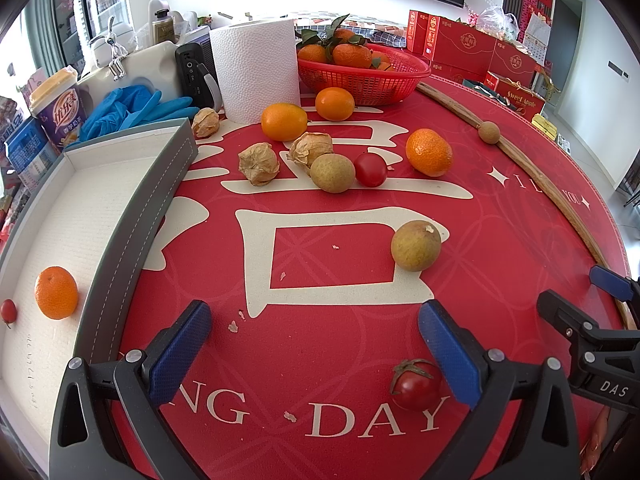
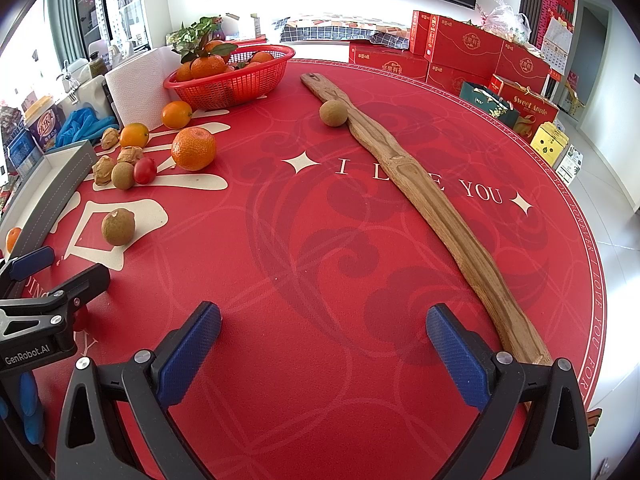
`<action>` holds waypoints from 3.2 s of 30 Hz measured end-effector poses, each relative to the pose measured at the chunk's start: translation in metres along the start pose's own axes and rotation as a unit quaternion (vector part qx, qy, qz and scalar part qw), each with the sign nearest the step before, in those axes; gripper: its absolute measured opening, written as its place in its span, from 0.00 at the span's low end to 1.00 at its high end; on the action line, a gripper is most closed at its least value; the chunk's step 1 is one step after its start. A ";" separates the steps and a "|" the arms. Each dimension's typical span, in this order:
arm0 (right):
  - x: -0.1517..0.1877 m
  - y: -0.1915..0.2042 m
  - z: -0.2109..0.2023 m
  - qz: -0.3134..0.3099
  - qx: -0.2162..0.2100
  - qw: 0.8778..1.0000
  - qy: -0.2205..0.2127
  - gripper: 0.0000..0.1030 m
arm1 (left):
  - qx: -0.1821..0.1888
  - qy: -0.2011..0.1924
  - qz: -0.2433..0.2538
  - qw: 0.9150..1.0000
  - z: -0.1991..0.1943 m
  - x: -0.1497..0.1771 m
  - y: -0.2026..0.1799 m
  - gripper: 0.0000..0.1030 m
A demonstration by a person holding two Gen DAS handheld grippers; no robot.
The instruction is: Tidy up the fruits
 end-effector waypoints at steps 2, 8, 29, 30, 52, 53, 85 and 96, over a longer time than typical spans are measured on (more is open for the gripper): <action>0.000 0.000 0.000 0.000 0.000 1.000 0.000 1.00 | 0.000 -0.001 0.001 1.000 0.000 0.000 0.000 1.00; 0.000 0.000 0.000 0.000 0.000 1.000 0.000 1.00 | 0.000 -0.001 0.001 1.000 0.000 0.000 0.000 1.00; 0.000 0.000 0.000 0.000 0.000 1.000 0.000 1.00 | 0.000 -0.001 0.001 1.000 0.000 0.000 0.000 1.00; 0.000 0.000 0.000 0.000 0.000 1.000 0.000 1.00 | 0.000 -0.001 0.001 1.000 0.000 0.000 0.000 1.00; 0.000 0.000 0.000 0.000 0.000 1.000 0.000 1.00 | 0.000 -0.001 0.001 1.000 0.000 0.000 0.000 1.00; 0.000 0.000 0.000 0.000 0.000 1.000 0.000 1.00 | 0.000 -0.001 0.001 1.000 0.000 0.000 0.000 1.00; 0.000 0.000 0.001 0.001 0.001 1.000 0.000 1.00 | 0.008 -0.009 0.041 0.999 -0.029 0.025 -0.018 0.89; 0.000 0.000 0.002 0.001 0.002 1.000 0.001 1.00 | 0.023 -0.010 0.045 0.999 -0.031 0.014 -0.029 0.23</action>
Point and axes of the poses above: each gripper's, at about its wrist camera, not at the fingertips, and z roughly the way its jaws point, y to its left, x to its underside, the point moved 4 cm from there along z, roughly the way its jaws point, and after that the axes turned 14 degrees about z, right-handed, at the moved point
